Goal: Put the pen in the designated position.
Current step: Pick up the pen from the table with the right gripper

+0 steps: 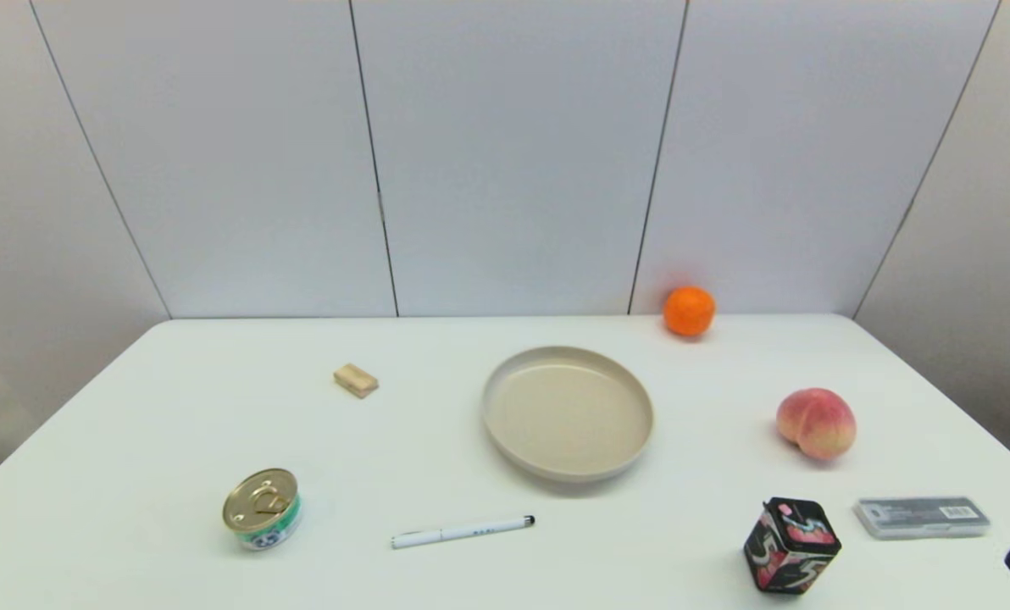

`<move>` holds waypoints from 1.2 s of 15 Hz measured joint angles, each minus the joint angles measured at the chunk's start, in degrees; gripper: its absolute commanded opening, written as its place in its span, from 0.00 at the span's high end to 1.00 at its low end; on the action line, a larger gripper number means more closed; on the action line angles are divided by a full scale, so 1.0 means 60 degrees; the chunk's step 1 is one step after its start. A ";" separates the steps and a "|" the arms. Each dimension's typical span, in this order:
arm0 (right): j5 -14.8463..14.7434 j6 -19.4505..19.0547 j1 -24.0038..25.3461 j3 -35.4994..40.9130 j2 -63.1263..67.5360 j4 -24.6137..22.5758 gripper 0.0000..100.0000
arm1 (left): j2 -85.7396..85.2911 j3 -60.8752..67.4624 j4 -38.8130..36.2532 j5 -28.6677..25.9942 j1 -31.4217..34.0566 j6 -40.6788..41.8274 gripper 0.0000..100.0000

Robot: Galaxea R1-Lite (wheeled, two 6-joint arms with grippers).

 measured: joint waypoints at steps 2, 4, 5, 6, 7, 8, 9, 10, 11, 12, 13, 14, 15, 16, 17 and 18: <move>0.1140 -0.0691 0.0219 -0.0620 0.1270 -0.0004 0.00 | 0.0000 0.0000 -0.0008 0.0000 0.0000 0.0000 0.00; 0.2440 -0.1934 0.0360 -0.0864 0.2375 0.0018 0.00 | 0.0000 0.0000 0.0004 -0.0004 0.0000 0.0004 0.00; 0.3052 -0.2528 0.0419 -0.0894 0.2873 0.0033 0.00 | 0.0000 0.0000 0.0004 -0.0004 0.0000 0.0000 0.00; 0.3617 -0.3107 0.0502 -0.0894 0.3397 0.0041 0.00 | 0.0000 0.0000 -0.0004 -0.0004 0.0000 0.0000 0.00; 0.4057 -0.3635 0.0593 -0.0853 0.3901 0.0045 0.00 | 0.0000 0.0000 0.0000 0.0000 0.0000 0.0004 0.00; 0.4356 -0.4094 0.0677 -0.0831 0.4360 0.0063 0.00 | 0.0000 0.0000 0.0004 0.0000 0.0000 0.0000 0.00; 0.4529 -0.4466 0.0758 -0.0821 0.4771 0.0158 0.00 | 0.0000 0.0000 0.0004 -0.0004 0.0000 0.0000 0.00; 0.4616 -0.4840 0.0874 -0.0853 0.5244 0.0278 0.00 | 0.0000 0.0000 0.0004 0.0000 0.0000 0.0004 0.00; 0.4649 -0.5055 0.1002 -0.0963 0.5671 0.0333 0.00 | 0.0000 0.0000 0.0004 0.0000 0.0000 0.0004 0.00; 0.4663 -0.5132 0.1180 -0.1111 0.6079 0.0380 0.00 | 0.0000 0.0000 0.0004 0.0000 0.0000 0.0000 0.00; 0.4673 -0.5155 0.1345 -0.1304 0.6483 0.0398 0.00 | 0.0000 0.0000 -0.0004 0.0000 0.0000 0.0004 0.00; 0.4673 -0.5157 0.1461 -0.1524 0.6845 0.0421 0.00 | 0.0000 0.0000 0.0000 0.0000 0.0000 0.0000 0.00; 0.4673 -0.5146 0.1556 -0.1814 0.7190 0.0425 0.00 | 0.0000 0.0000 -0.0004 0.0000 0.0000 0.0000 0.00; 0.4677 -0.5073 0.1668 -0.2204 0.7544 0.0421 0.00 | 0.0000 0.0000 0.0004 0.0000 0.0000 0.0004 0.00; 0.4681 -0.4909 0.1802 -0.2617 0.7875 0.0406 0.00 | 0.0000 0.0000 0.0004 -0.0004 0.0000 0.0004 0.00; 0.4677 -0.4645 0.1942 -0.3072 0.8214 0.0366 0.00 | 0.0000 0.0000 0.0004 -0.0004 0.0000 0.0000 0.00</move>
